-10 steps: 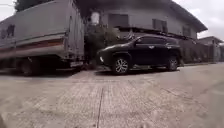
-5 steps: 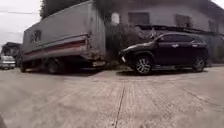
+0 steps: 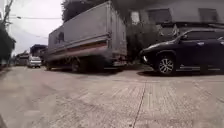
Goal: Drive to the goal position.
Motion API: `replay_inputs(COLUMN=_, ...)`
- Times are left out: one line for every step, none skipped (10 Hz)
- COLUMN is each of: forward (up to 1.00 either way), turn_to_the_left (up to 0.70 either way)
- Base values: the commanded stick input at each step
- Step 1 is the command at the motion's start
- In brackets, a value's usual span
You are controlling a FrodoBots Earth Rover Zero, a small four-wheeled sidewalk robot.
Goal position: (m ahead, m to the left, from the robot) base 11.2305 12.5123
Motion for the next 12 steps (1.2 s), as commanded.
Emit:
replay_inputs(forward=0.0, turn_to_the_left=0.7)
replay_inputs(forward=0.0, turn_to_the_left=0.7)
replay_inputs(forward=0.0, turn_to_the_left=0.7)
replay_inputs(forward=0.0, turn_to_the_left=0.7)
replay_inputs(forward=0.0, turn_to_the_left=0.7)
replay_inputs(forward=0.0, turn_to_the_left=0.7)
replay_inputs(forward=0.0, turn_to_the_left=0.7)
replay_inputs(forward=0.0, turn_to_the_left=0.7)
replay_inputs(forward=0.0, turn_to_the_left=0.51)
replay_inputs(forward=0.23, turn_to_the_left=0.03)
replay_inputs(forward=0.62, turn_to_the_left=0.0)
replay_inputs(forward=0.7, turn_to_the_left=0.0)
